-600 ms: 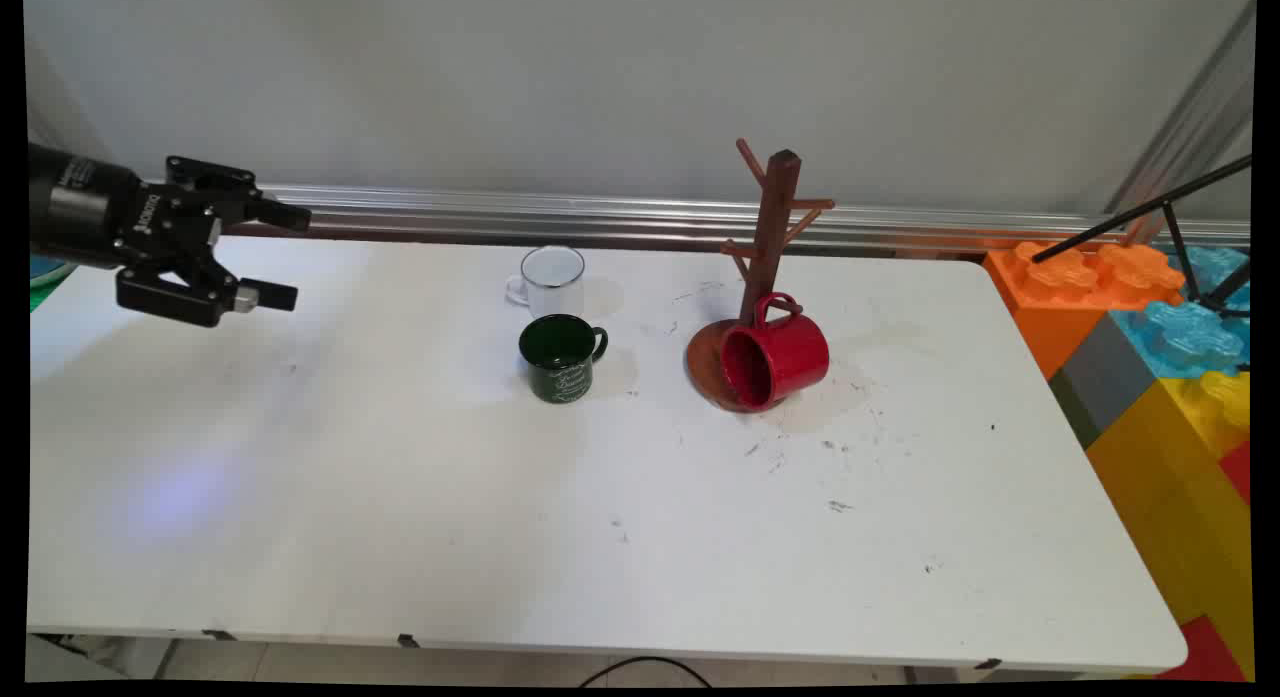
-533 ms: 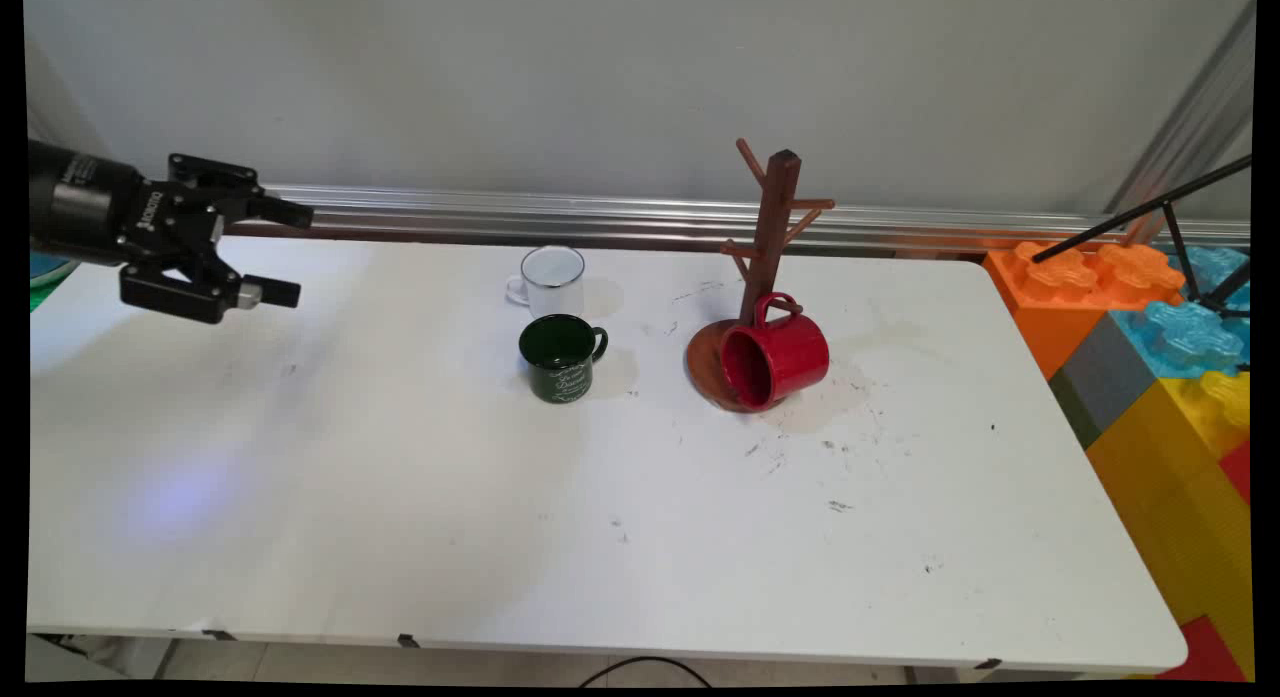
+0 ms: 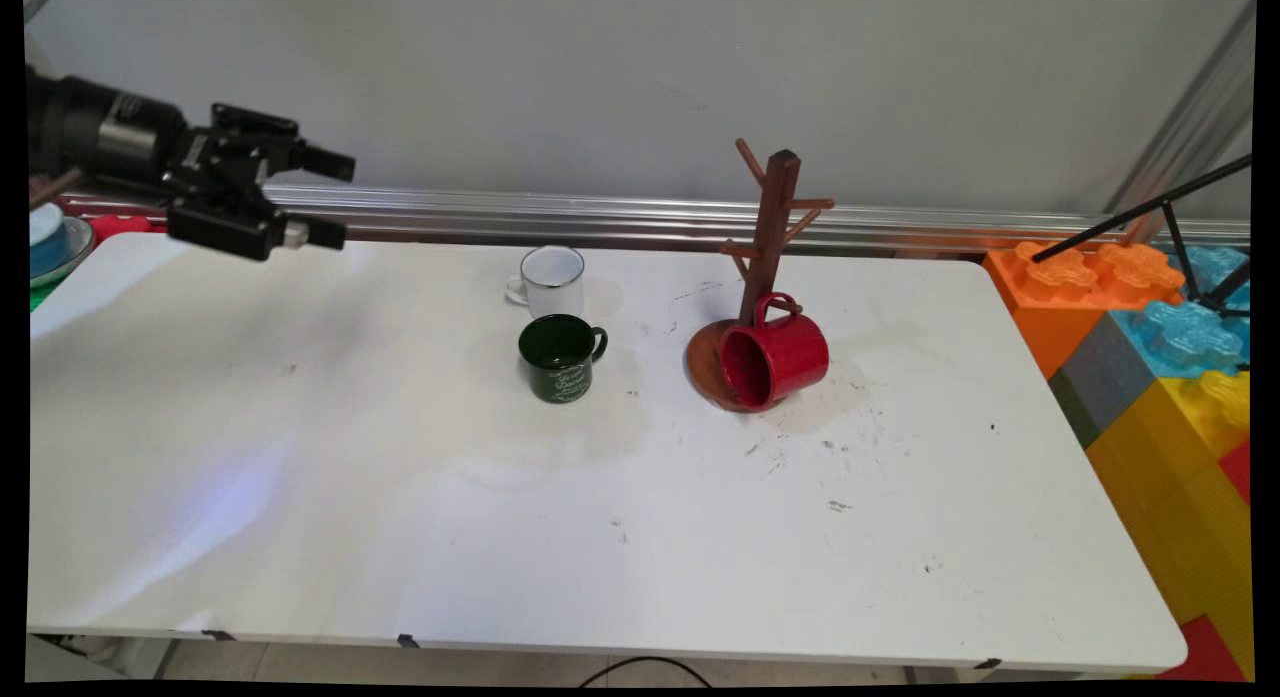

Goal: Pick up the red mug from the rack, then place the picked object on the table

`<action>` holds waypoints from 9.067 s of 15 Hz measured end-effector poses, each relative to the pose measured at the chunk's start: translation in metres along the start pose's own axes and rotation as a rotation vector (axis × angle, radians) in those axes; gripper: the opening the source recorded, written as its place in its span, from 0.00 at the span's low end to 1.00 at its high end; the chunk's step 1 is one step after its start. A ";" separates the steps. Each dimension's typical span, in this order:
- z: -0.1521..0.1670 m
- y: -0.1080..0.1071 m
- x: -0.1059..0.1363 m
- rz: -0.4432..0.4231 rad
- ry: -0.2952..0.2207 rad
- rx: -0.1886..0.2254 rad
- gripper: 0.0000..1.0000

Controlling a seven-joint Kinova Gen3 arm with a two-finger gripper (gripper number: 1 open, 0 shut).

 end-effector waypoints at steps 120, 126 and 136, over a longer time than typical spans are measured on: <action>0.325 0.119 0.035 -0.062 -0.107 -0.073 0.00; 0.285 0.109 0.042 0.048 -0.213 -0.090 0.00; 0.249 0.085 0.039 0.306 -0.479 -0.132 0.00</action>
